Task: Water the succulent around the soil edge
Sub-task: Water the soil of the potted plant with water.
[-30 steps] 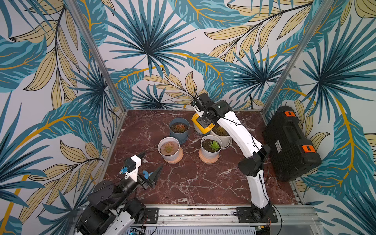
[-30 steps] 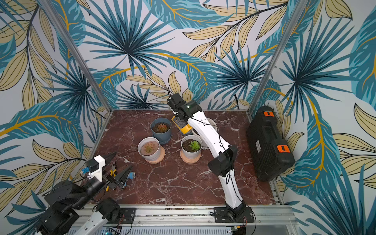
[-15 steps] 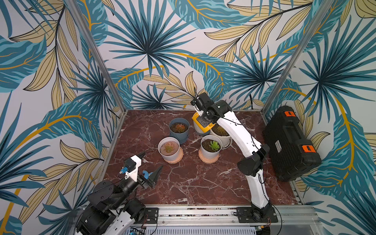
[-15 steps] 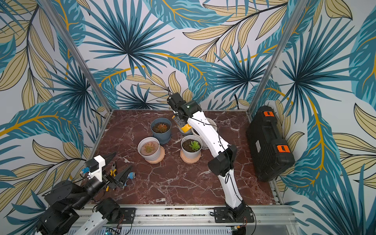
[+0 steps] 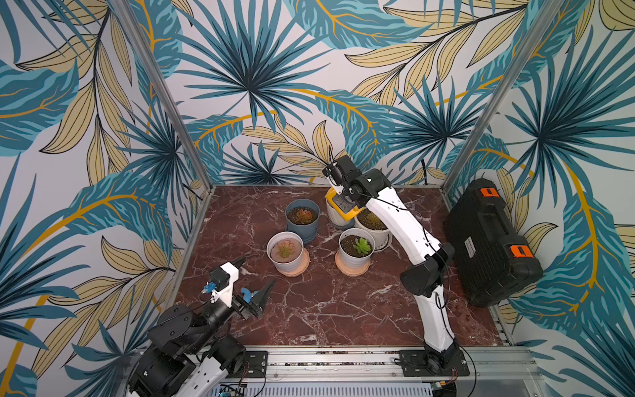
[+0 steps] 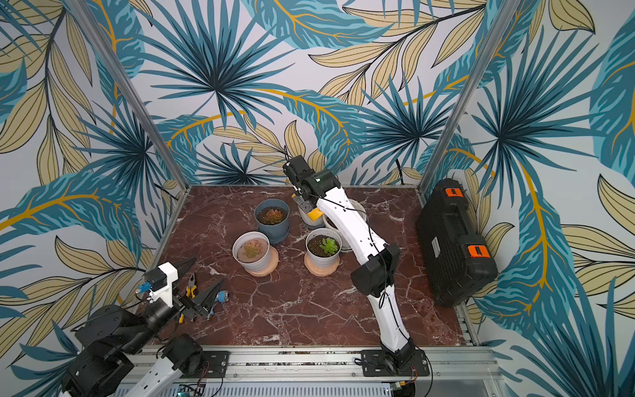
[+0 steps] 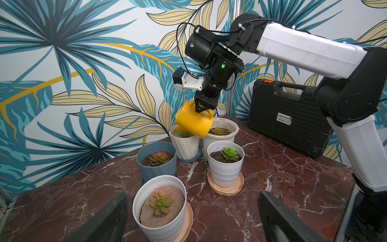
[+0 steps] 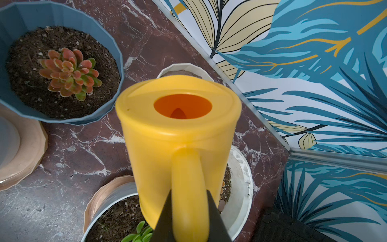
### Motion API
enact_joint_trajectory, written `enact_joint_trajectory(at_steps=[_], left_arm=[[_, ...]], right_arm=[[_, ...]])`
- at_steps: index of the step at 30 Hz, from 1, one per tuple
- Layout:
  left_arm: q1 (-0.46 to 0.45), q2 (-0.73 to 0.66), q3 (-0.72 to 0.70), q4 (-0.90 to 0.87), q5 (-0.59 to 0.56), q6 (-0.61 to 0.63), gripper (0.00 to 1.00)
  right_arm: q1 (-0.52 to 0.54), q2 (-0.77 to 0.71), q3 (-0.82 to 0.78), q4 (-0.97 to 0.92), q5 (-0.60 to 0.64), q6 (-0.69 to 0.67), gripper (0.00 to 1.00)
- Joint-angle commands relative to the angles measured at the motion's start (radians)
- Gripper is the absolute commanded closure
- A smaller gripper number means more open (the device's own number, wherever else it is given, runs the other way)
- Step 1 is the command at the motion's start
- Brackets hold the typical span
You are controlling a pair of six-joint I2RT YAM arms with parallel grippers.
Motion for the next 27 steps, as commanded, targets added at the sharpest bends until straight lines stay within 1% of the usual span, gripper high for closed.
enact_joint_trajectory(at_steps=[1, 10, 27], left_arm=[[-0.007, -0.019, -0.010, 0.007, 0.013, 0.007, 0.00], [-0.010, -0.024, -0.011, 0.008, 0.010, 0.007, 0.00], [-0.011, -0.025, -0.012, 0.005, 0.008, 0.007, 0.00]], right_arm=[[-0.013, 0.026, 0.018, -0.005, 0.048, -0.015, 0.97], [-0.028, 0.023, 0.027, 0.014, 0.056, -0.023, 0.97], [-0.059, 0.075, 0.054, 0.027, 0.042, -0.032, 0.97]])
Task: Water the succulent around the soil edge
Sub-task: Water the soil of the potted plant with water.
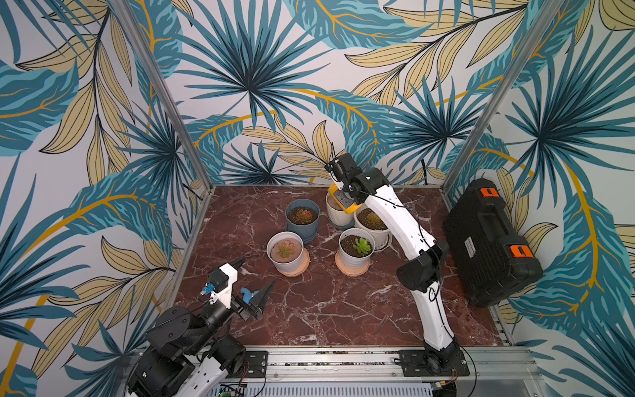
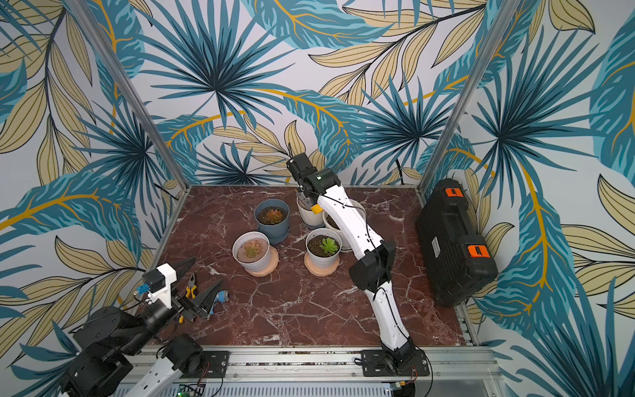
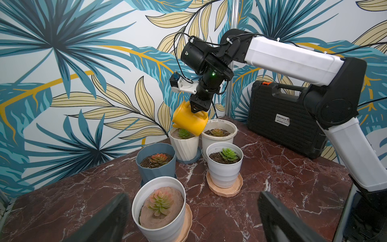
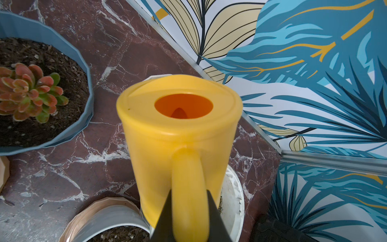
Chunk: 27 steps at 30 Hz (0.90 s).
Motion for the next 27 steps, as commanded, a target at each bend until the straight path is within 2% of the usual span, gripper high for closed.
enact_joint_trajectory(at_steps=[1, 27], left_arm=[[-0.005, -0.015, -0.012, 0.008, 0.011, 0.007, 0.00], [-0.007, -0.020, -0.011, 0.008, 0.012, 0.007, 0.00]], right_arm=[[-0.019, 0.004, 0.010, -0.043, 0.013, -0.004, 0.97], [-0.041, -0.122, -0.001, -0.138, 0.026, -0.019, 0.97]])
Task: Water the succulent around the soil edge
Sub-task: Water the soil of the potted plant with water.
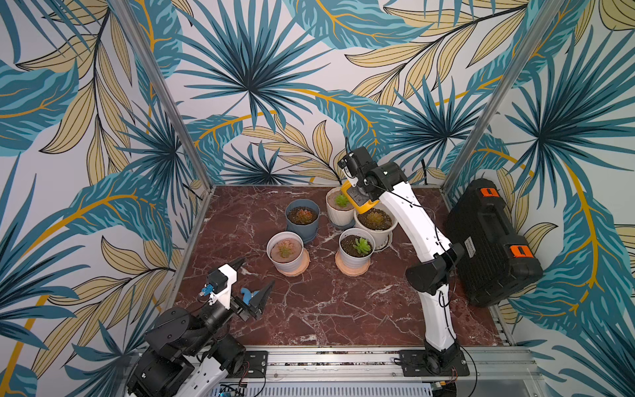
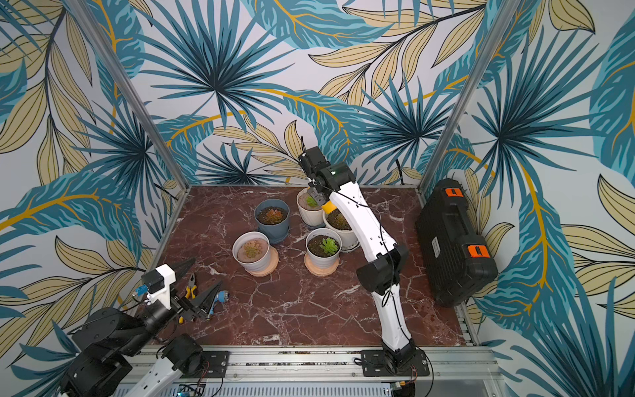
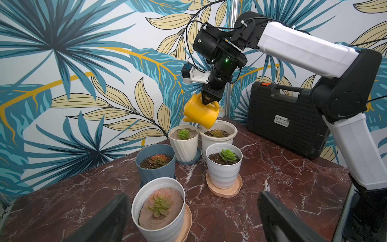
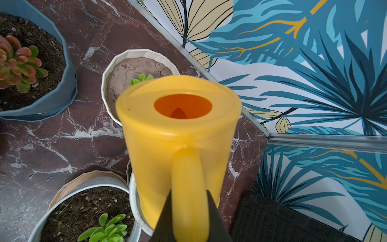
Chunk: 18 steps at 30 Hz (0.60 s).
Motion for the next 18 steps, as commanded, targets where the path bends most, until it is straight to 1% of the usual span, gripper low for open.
enact_joint_trajectory(at_steps=[1, 11, 18], left_arm=[[-0.004, -0.015, -0.011, 0.007, 0.010, 0.007, 0.00], [-0.003, -0.015, -0.012, 0.007, 0.009, 0.007, 0.00], [-0.003, -0.016, -0.012, 0.009, 0.009, 0.007, 0.00]], right_arm=[[-0.005, -0.020, -0.001, -0.010, 0.027, -0.009, 0.97], [-0.027, 0.021, 0.002, 0.014, 0.036, -0.011, 0.97], [-0.031, -0.012, 0.001, -0.003, 0.006, 0.003, 0.97]])
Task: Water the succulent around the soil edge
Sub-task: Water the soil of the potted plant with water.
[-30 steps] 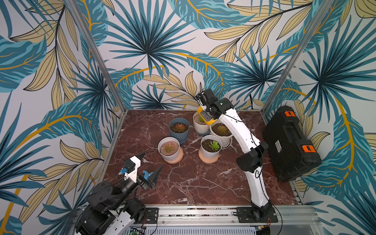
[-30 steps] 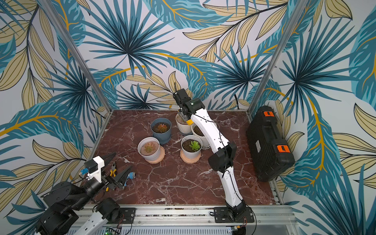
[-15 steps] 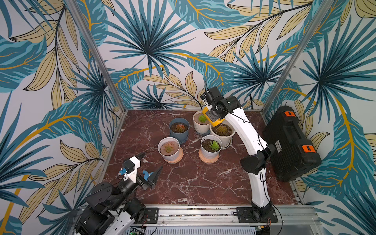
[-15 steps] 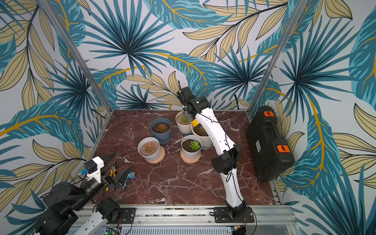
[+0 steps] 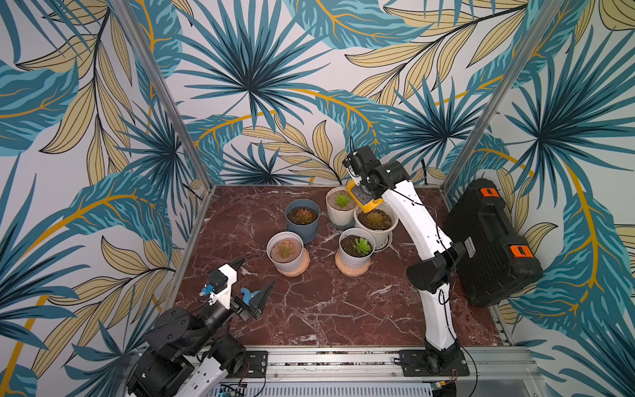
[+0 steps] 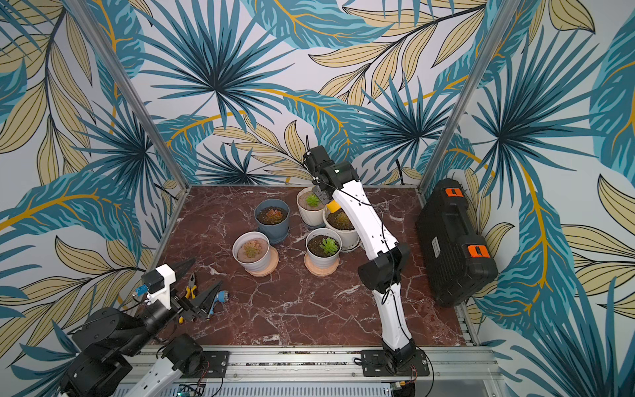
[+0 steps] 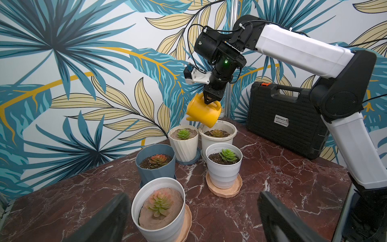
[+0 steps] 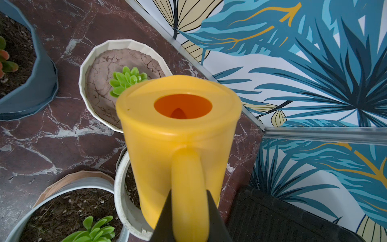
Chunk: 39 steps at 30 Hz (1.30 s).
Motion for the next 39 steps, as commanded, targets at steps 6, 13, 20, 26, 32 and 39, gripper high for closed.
enact_joint_trajectory(at_steps=[6, 13, 20, 26, 32, 39], left_arm=[[-0.003, -0.015, -0.012, 0.010, 0.009, 0.007, 0.00], [-0.003, -0.013, -0.015, 0.012, 0.008, 0.007, 0.00], [-0.003, -0.013, -0.012, 0.008, 0.005, 0.007, 0.00], [-0.003, -0.015, -0.012, 0.006, 0.003, 0.007, 0.00], [-0.003, -0.016, -0.012, 0.006, 0.004, 0.008, 0.00], [-0.003, -0.017, -0.011, 0.006, 0.003, 0.007, 0.00]], right_arm=[[0.001, -0.086, -0.036, -0.028, -0.062, 0.042, 0.97], [0.001, -0.167, -0.161, -0.014, -0.054, 0.063, 0.97], [0.001, -0.196, -0.201, -0.033, -0.066, 0.072, 0.97], [0.001, -0.200, -0.236, -0.027, -0.078, 0.075, 0.97], [0.001, -0.199, -0.248, -0.027, -0.080, 0.076, 0.97], [0.005, -0.241, -0.255, -0.038, -0.102, 0.088, 0.97]])
